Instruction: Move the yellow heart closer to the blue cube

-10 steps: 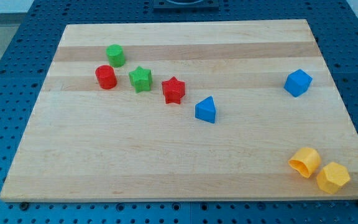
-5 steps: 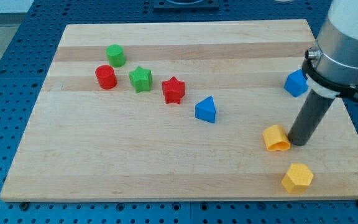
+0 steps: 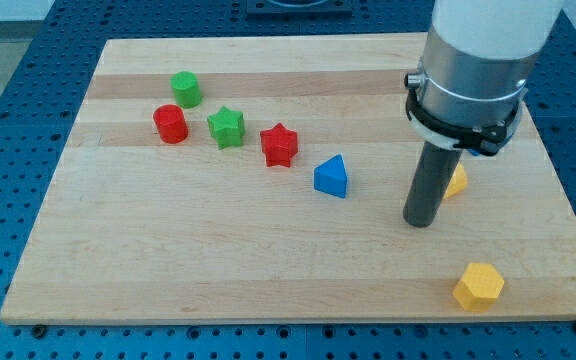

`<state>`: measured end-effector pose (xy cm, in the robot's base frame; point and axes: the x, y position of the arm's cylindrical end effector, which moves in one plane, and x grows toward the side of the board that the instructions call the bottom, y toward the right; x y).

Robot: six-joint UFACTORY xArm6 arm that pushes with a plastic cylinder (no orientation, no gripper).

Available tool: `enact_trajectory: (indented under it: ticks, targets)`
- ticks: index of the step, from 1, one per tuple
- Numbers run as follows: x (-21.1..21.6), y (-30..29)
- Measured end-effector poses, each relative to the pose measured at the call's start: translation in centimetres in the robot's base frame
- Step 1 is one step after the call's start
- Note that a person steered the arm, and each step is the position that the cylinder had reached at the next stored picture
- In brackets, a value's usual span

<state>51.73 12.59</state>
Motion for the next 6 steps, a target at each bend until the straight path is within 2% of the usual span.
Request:
enact_trajectory:
  ticks: [1, 2, 3, 4, 6]
  targets:
    - [-4.6, 0.4]
    - [-4.8, 2.3]
    - [-3.6, 2.9]
    - [-3.4, 6.5]
    - [3.3, 11.5]
